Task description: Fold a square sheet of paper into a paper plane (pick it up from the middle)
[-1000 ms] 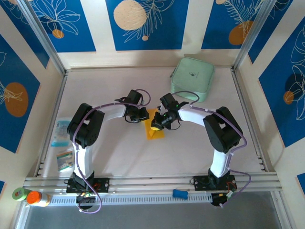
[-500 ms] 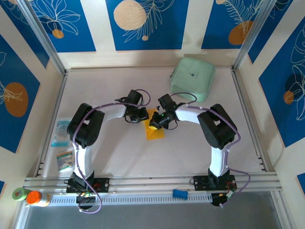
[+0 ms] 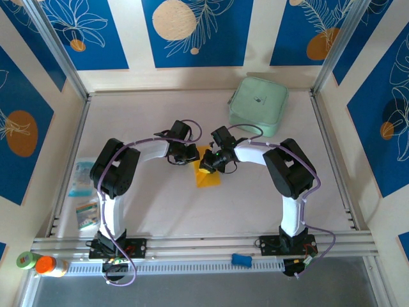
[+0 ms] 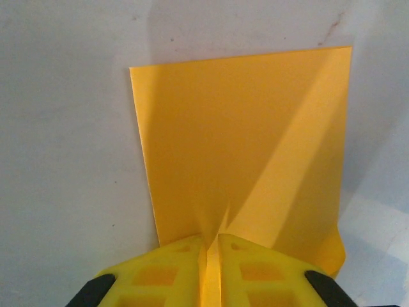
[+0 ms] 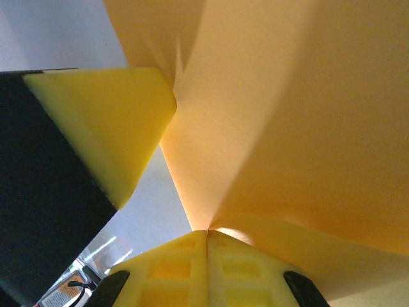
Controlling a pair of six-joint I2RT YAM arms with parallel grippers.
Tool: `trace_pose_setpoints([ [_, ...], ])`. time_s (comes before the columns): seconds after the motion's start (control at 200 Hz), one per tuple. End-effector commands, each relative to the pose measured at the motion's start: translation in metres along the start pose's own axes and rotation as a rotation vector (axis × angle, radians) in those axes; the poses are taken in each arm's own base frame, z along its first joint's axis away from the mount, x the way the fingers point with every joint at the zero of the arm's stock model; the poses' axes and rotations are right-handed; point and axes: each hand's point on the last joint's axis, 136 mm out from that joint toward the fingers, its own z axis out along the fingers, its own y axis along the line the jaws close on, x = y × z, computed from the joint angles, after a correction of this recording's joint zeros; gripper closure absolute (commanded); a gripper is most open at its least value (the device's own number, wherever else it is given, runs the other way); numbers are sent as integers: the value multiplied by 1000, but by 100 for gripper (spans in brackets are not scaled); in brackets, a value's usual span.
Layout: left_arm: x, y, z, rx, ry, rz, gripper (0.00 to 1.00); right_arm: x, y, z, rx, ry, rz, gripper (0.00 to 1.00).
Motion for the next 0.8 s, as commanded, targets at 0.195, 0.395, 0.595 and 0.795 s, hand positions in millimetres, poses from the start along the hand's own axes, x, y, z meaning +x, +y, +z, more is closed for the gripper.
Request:
trace_pose_setpoints([
  [0.195, 11, 13, 6, -38, 36, -28, 85, -4, 6, 8, -6, 4, 5, 100],
  [0.395, 11, 13, 6, -37, 35, -30, 85, -5, 3, 11, 1, 8, 11, 100],
  [0.595, 11, 14, 6, -38, 35, -35, 85, -5, -1, 12, 18, 0, 19, 100],
  [0.795, 13, 15, 7, -39, 37, -39, 85, -7, -4, 13, 27, -9, 35, 100],
])
